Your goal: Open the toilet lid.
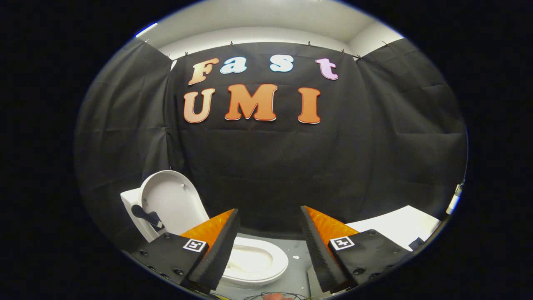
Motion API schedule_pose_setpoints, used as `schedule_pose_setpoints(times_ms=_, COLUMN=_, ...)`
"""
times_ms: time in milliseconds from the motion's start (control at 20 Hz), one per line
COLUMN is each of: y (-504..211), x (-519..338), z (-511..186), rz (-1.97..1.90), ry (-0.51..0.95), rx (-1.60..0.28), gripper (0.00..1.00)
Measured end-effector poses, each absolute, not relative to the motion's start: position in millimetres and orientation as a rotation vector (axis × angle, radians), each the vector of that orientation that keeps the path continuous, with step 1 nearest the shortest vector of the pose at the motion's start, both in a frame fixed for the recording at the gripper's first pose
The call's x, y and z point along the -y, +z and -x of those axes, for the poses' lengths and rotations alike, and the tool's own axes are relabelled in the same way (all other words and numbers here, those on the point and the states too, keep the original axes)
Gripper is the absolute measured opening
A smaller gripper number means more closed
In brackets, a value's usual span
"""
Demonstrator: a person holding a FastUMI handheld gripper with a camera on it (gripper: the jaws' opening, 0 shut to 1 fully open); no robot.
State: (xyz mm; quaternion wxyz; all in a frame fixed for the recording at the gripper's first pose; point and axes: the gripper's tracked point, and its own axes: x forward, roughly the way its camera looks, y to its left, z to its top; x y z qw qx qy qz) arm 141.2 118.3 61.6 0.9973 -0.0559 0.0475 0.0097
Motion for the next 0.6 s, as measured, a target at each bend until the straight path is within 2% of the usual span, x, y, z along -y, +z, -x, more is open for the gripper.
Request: schedule_pose_setpoints(times_ms=600, y=52.7, x=-28.0, z=-88.8, rz=0.068, ry=-0.082, rx=-0.074, gripper=0.92)
